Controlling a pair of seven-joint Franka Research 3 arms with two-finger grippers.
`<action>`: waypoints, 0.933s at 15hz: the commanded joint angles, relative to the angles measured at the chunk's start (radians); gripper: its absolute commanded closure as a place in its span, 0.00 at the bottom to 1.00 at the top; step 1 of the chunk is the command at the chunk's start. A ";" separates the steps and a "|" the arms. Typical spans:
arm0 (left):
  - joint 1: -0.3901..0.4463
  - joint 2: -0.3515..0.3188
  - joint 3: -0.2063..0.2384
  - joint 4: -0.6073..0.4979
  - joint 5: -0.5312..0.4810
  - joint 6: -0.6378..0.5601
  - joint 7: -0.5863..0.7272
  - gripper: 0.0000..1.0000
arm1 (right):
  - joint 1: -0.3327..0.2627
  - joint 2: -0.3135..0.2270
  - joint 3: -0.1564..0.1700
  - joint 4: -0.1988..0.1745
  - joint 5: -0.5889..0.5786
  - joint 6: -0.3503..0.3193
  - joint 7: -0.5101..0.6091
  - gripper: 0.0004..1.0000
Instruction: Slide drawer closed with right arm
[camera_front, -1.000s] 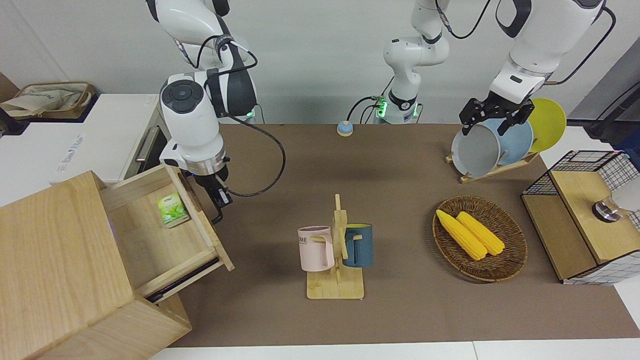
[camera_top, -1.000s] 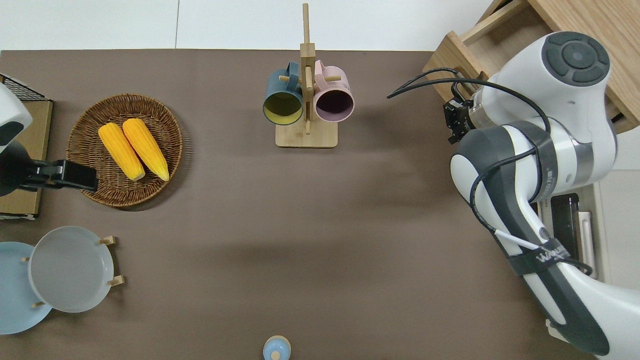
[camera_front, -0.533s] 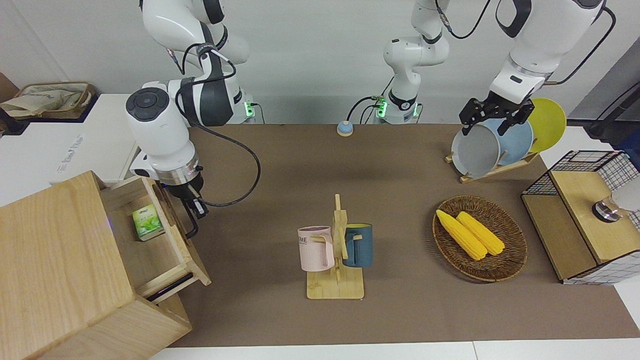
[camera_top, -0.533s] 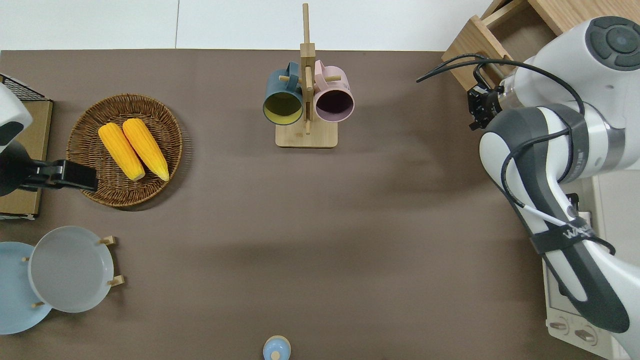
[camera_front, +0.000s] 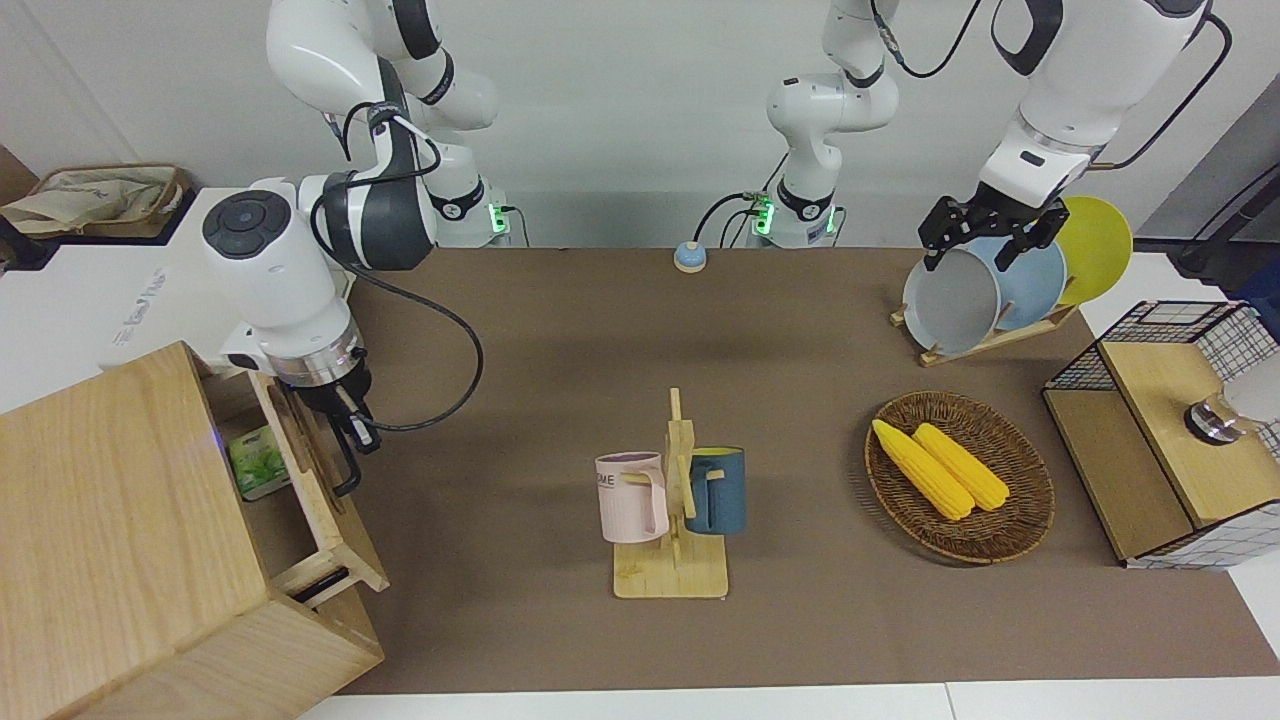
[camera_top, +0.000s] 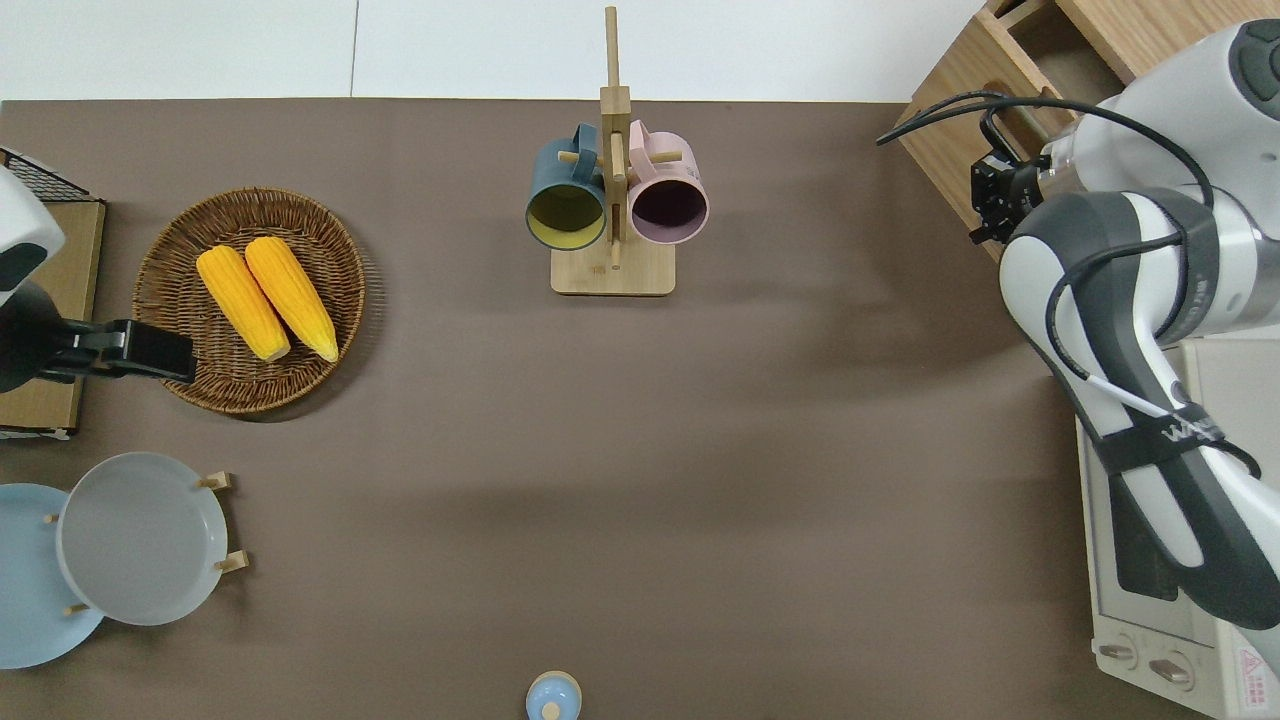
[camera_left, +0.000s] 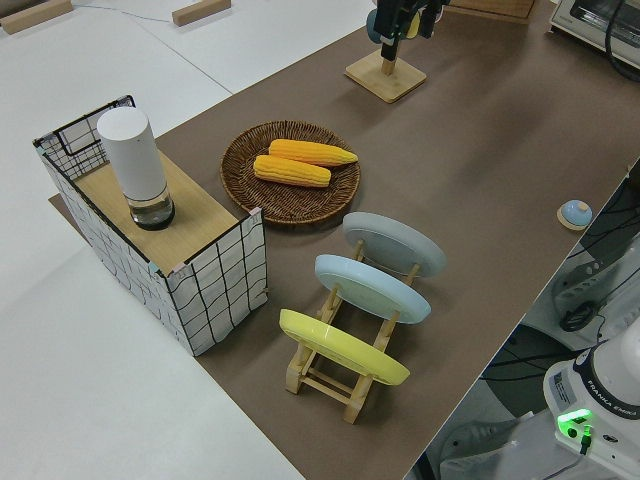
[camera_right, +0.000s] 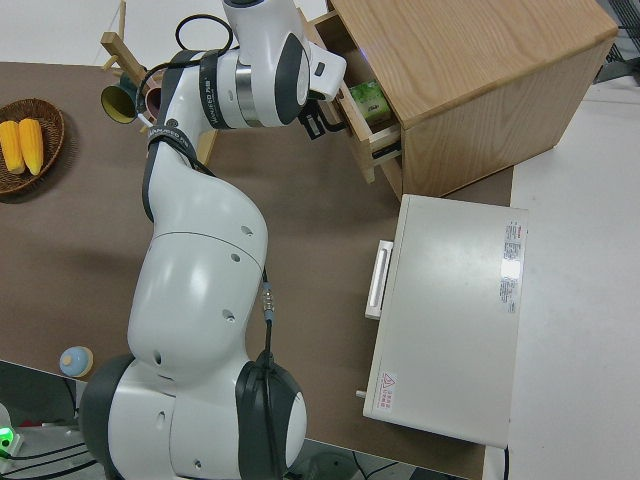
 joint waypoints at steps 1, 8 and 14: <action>0.005 0.011 -0.007 0.026 0.017 -0.020 0.010 0.01 | -0.053 0.029 0.021 0.042 -0.013 0.011 -0.042 1.00; 0.005 0.011 -0.007 0.026 0.017 -0.020 0.010 0.01 | -0.122 0.054 0.046 0.085 -0.013 0.011 -0.128 1.00; 0.005 0.011 -0.007 0.024 0.017 -0.020 0.010 0.01 | -0.124 0.057 0.055 0.085 -0.015 0.006 -0.131 1.00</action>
